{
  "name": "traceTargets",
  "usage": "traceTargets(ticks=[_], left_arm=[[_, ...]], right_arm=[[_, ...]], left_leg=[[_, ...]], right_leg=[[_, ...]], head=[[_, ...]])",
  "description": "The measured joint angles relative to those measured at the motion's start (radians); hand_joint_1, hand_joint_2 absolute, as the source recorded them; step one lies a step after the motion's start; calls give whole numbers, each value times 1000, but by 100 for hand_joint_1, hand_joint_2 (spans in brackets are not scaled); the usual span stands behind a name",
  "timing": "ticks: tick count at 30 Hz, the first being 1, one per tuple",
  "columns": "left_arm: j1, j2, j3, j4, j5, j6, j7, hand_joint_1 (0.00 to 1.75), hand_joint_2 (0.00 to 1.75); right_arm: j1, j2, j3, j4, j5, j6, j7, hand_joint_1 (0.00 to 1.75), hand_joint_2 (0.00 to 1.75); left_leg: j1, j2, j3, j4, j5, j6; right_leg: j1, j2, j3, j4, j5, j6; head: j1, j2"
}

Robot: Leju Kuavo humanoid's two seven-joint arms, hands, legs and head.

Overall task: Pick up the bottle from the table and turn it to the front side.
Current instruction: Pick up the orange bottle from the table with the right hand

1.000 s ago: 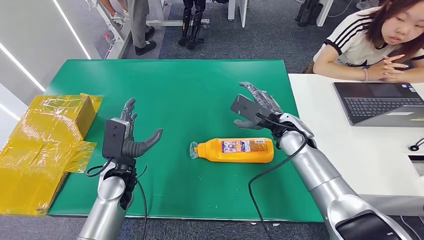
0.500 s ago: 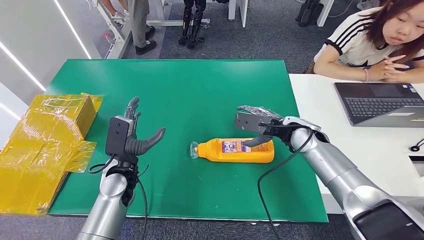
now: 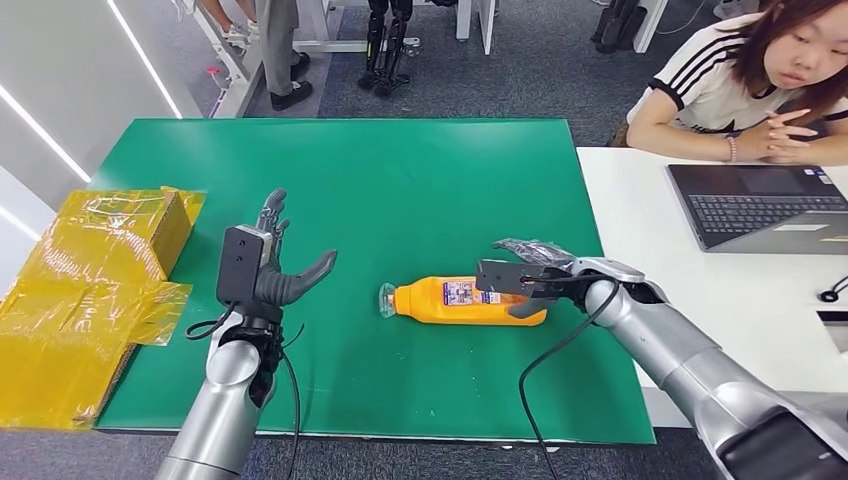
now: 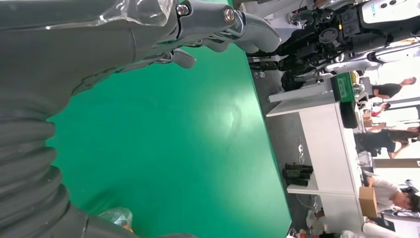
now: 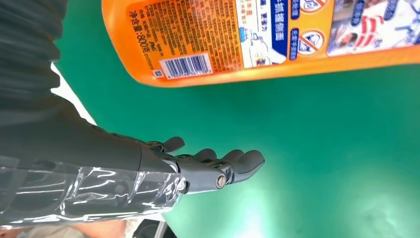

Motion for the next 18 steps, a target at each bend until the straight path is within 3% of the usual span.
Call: traceTargets(ticks=[6,11,18], left_arm=[[-3,-3,0,9,1,5,0,0,175],[-3,-4,0,13,-28,27,-9,0,175],[-3,-4,0,15,-4,-3,-9,0,175]], right_arm=[[8,-3,16,19,21,-21,-12,0,175],[39,14,17,31,73,-169,-59,0,175],[62,42,19,45,79,-143,-63,0,175]], left_leg=[[0,0,0,0,0,0],[0,0,-1,0,0,0],[0,0,-1,0,0,0]], right_leg=[[0,0,0,0,0,0],[0,0,0,0,0,0],[0,0,0,0,0,0]], head=[[0,0],[0,0],[0,0]])
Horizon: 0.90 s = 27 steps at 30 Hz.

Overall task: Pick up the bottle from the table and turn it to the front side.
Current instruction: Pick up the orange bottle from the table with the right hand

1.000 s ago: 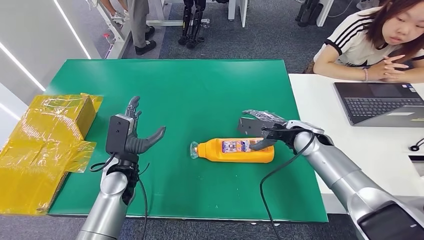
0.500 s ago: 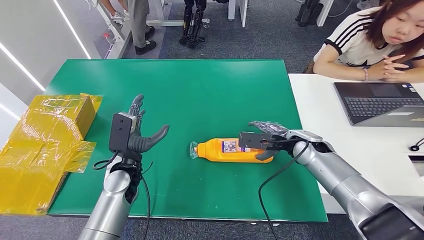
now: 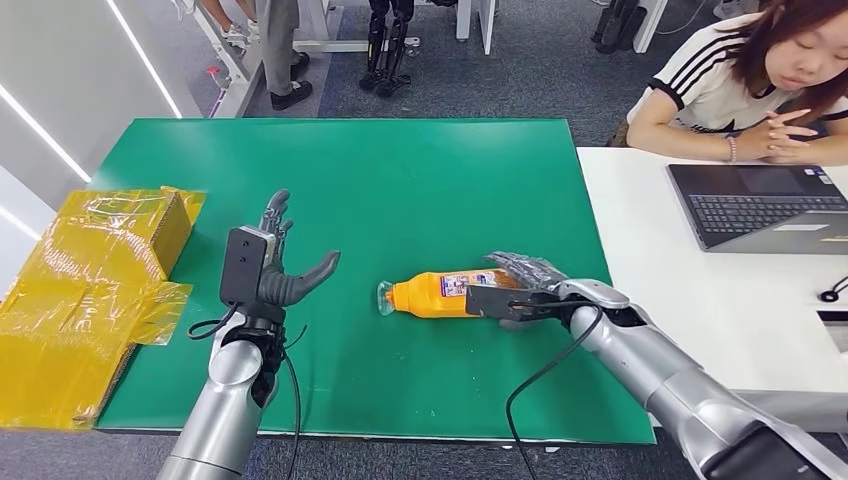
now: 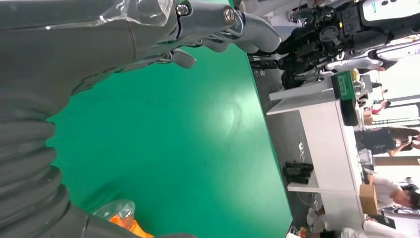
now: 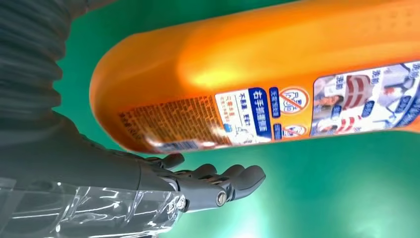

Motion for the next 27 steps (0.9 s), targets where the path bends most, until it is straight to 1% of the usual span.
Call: traceTargets(ticks=[7,17,18,21,22,27], left_arm=[[1,1,0,2,7,-2,2,0,175],[2,2,0,7,19,-8,0,0,175],[2,2,0,8,25,-11,0,0,175],[3,2,0,8,47,-27,-1,0,175],[3,2,0,8,53,-32,0,0,175],[5,5,0,8,67,-44,0,0,175]], right_arm=[[5,25,3,41,1,-8,-30,0,175],[15,48,8,78,-4,-1,-38,0,175],[15,50,8,81,-4,0,-39,7,175],[12,56,9,92,-1,2,-39,138,175],[12,58,9,95,1,2,-38,175,175],[9,59,10,106,6,1,-37,175,175]], left_leg=[[0,0,0,0,0,0],[0,0,0,0,0,0],[0,0,0,0,0,0],[0,0,0,0,0,0],[0,0,0,0,0,0],[0,0,1,0,0,0]], right_leg=[[0,0,0,0,0,0],[0,0,0,0,0,0],[0,0,0,0,0,0],[0,0,0,0,0,0],[0,0,0,0,0,0],[0,0,1,0,0,0]], head=[[0,0],[0,0],[0,0],[0,0],[0,0],[0,0]])
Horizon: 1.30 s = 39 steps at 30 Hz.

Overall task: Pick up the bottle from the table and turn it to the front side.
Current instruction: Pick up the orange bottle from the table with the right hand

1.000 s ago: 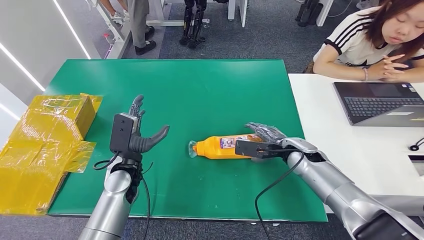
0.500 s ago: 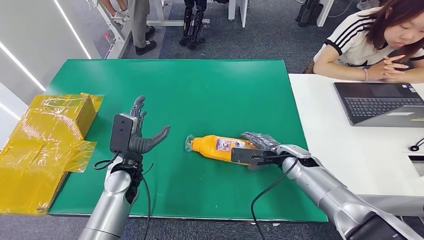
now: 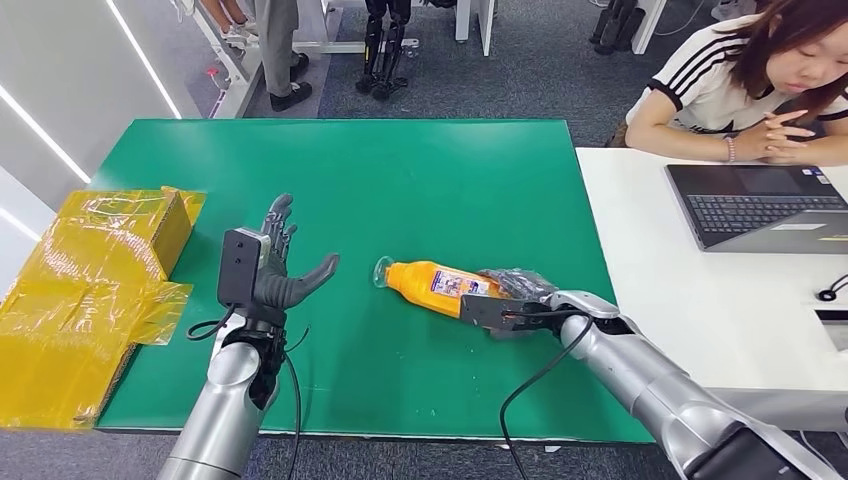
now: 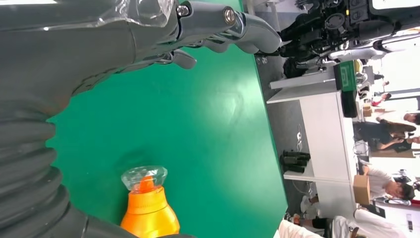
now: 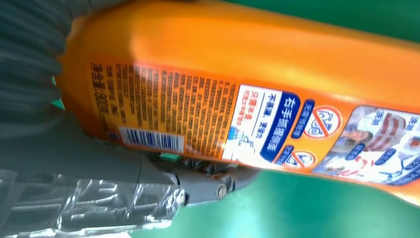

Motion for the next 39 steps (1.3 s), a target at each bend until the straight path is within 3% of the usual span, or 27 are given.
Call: traceTargets(ticks=[19,25,31,35,39], left_arm=[[5,6,0,0,13,-5,0,0,175],[26,10,0,0,20,4,0,0,175],[33,20,0,-1,32,2,0,0,175],[35,29,2,-8,39,-1,-1,0,175],[39,32,3,-23,46,-12,4,0,175]], right_arm=[[40,-5,-34,-6,-93,-61,-40,175,175],[189,-7,-183,-119,-323,-165,-166,175,175],[347,15,-339,-276,-454,-274,-269,175,175],[458,50,-427,-380,-493,-321,-308,175,175],[498,78,-469,-418,-492,-361,-323,175,175]], left_leg=[[0,1,1,0,0,0],[0,-1,-1,0,0,0],[0,-3,-3,-1,0,0],[0,-2,-3,-2,0,0],[0,-2,-4,-2,0,0]], right_leg=[[0,0,1,0,0,0],[0,-1,-1,0,0,0],[0,-3,-2,0,0,0],[0,-3,-2,0,-1,0],[0,-2,-3,0,-1,0]], head=[[0,0],[0,0],[0,0],[0,0],[0,0]])
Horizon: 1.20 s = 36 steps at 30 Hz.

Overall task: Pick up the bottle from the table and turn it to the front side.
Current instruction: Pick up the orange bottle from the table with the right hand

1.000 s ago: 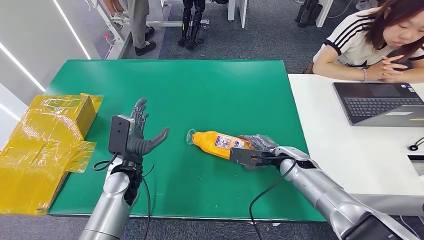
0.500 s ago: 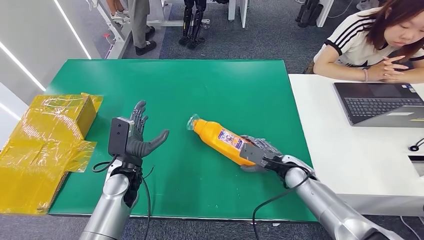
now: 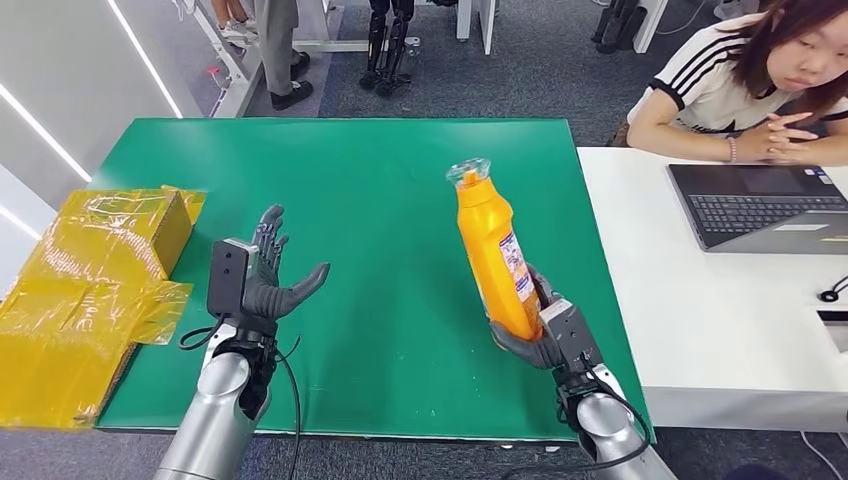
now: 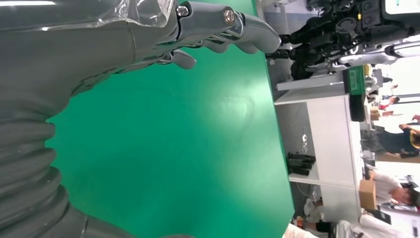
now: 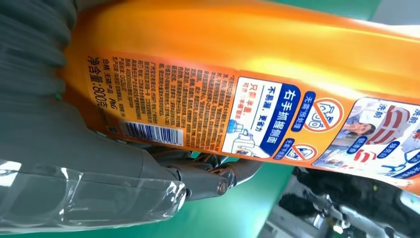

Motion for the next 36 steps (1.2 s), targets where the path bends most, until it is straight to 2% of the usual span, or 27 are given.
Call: traceTargets(ticks=[7,15,19,24,29,36], left_arm=[[-26,4,-2,-8,82,-119,65,0,175],[-182,-4,-33,27,197,-270,179,0,175],[-277,-13,-68,89,238,-331,216,0,175],[-353,-23,-91,150,293,-389,266,0,175],[-396,-27,-101,185,313,-410,289,0,175],[-471,-25,-105,262,411,-473,322,0,175]], right_arm=[[-26,47,-28,7,1,-50,-20,175,175],[-164,153,-14,82,41,-58,-15,175,175],[-224,207,34,128,87,-52,-5,175,175],[-257,257,111,178,141,-32,8,175,175],[-273,286,162,209,175,-36,16,175,175],[-311,294,213,227,269,-84,51,175,175]], left_leg=[[0,0,0,0,1,-1],[0,0,-1,0,4,-3],[0,2,-1,0,4,-3],[0,2,-2,0,3,-3],[0,2,-3,0,4,-3],[0,2,-3,1,4,-3]], right_leg=[[0,1,-1,0,1,-1],[0,1,-3,1,3,-3],[0,3,-3,1,3,-3],[0,3,-4,2,3,-3],[0,2,-5,2,3,-3],[0,3,-5,2,4,-3]], head=[[0,0],[0,0],[0,0],[0,0],[0,0],[0,0]])
